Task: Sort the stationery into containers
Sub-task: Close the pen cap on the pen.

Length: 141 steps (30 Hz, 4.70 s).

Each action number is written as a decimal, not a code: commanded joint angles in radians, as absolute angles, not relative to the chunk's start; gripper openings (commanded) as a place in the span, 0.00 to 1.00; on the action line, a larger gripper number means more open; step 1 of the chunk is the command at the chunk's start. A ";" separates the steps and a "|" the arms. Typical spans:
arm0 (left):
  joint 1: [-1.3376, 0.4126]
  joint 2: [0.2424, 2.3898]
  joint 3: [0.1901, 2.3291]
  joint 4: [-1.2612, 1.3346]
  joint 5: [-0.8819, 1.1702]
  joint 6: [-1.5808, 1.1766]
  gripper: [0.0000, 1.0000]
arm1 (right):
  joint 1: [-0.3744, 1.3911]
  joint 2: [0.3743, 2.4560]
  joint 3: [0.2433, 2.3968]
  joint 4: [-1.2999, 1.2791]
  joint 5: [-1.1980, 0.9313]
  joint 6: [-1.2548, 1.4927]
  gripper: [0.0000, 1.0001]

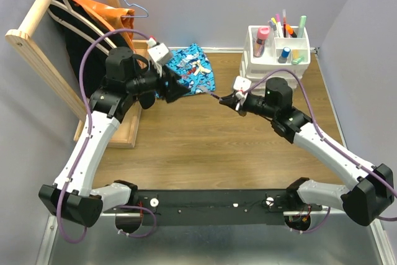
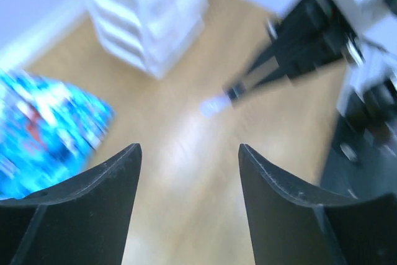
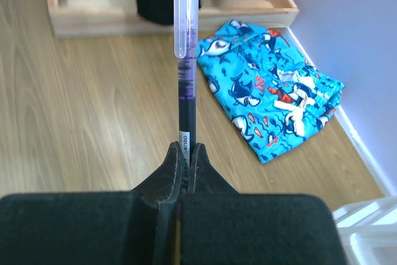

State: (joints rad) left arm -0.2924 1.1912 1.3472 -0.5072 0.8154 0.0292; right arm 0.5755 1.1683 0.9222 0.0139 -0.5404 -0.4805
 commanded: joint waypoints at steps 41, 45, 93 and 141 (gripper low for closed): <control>-0.469 1.615 1.827 0.192 0.739 -0.531 0.63 | 0.414 1.256 1.167 0.480 -0.690 0.431 0.01; -0.466 1.629 1.855 0.189 0.775 -0.529 0.56 | 0.414 1.250 1.161 0.475 -0.699 0.419 0.01; -0.472 1.626 1.842 0.186 0.801 -0.609 0.60 | 0.414 1.275 1.195 0.451 -0.673 0.391 0.00; -0.543 1.695 1.661 0.100 1.046 -0.534 0.00 | 0.414 1.370 1.440 0.655 -0.699 0.374 0.01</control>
State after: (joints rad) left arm -0.4816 1.6428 1.7424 0.3374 0.8795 -0.5480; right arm 0.4156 1.4048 1.3052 0.4095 -0.8066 0.3649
